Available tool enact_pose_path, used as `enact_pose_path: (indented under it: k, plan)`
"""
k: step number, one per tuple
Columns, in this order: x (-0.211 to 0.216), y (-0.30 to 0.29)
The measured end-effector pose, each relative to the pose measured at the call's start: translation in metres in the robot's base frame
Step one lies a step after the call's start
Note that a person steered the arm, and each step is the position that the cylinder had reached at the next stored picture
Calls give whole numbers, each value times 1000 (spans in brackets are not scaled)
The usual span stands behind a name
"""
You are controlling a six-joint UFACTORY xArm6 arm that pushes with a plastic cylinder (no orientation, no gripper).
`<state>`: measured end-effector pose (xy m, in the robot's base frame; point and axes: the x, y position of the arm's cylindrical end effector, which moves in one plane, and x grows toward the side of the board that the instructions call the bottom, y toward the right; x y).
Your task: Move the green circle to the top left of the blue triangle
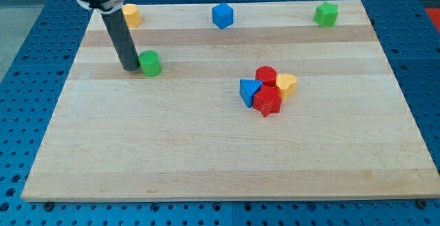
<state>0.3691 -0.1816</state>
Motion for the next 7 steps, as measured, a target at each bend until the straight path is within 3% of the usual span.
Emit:
enact_pose_path:
  k: [4, 7]
  plan:
    - [-3, 116]
    - [15, 107]
